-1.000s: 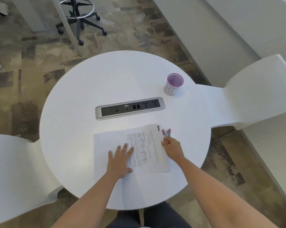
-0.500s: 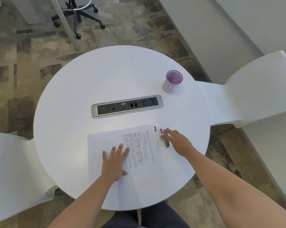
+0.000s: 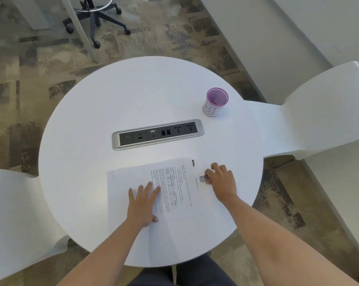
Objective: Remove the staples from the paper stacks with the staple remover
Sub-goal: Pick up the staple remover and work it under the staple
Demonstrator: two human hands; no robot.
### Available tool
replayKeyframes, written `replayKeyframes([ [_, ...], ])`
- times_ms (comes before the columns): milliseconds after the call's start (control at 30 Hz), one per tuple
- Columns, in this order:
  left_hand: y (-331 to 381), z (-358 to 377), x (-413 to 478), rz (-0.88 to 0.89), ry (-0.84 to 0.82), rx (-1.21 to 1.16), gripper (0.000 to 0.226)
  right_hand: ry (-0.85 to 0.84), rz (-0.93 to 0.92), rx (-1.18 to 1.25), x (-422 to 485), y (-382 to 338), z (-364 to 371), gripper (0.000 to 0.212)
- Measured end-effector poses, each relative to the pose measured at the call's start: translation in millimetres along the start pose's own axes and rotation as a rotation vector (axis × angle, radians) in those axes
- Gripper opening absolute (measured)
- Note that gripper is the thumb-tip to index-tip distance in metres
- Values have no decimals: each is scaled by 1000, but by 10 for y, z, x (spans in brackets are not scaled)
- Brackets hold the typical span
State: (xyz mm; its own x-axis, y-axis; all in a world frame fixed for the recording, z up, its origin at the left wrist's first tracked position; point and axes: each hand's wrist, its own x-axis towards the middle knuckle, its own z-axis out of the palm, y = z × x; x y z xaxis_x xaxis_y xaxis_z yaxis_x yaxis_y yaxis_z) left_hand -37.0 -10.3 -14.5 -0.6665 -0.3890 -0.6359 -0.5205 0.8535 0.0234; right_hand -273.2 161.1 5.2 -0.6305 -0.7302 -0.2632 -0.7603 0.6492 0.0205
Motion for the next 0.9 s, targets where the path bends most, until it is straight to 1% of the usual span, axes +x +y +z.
replayKeyframes([
  [67,29,-45,40,3,20,-14,105,-34,53,2,-25,-18,56,27],
  [133,67,-108,98,12,67,-71,103,21,127,87,-37,-68,82,21],
  [200,106,-194,173,22,96,-119,102,93,206,222,-60,-167,49,13],
  [233,127,-243,222,27,103,-133,102,102,248,344,-63,-222,33,11],
  [300,174,-346,324,34,121,-174,102,51,358,765,-86,-354,-38,9],
  [333,197,-402,377,34,135,-202,102,15,392,956,-93,-422,-79,10],
  [400,222,-513,477,18,159,-250,103,-35,423,1190,-106,-532,-125,14],
  [467,224,-594,571,0,161,-262,102,-108,454,1358,-122,-618,-142,18],
  [533,217,-635,641,0,148,-240,102,-156,477,1420,-141,-673,-144,23],
  [667,242,-626,712,42,102,-212,103,-185,560,1506,-146,-730,-105,30],
  [767,255,-549,737,63,59,-264,114,-203,617,1586,-110,-737,-93,32],
  [833,251,-479,749,88,28,-285,122,-237,637,1629,-91,-717,-74,29],
  [900,238,-422,762,109,19,-286,127,-267,625,1662,-89,-703,-47,20],
])
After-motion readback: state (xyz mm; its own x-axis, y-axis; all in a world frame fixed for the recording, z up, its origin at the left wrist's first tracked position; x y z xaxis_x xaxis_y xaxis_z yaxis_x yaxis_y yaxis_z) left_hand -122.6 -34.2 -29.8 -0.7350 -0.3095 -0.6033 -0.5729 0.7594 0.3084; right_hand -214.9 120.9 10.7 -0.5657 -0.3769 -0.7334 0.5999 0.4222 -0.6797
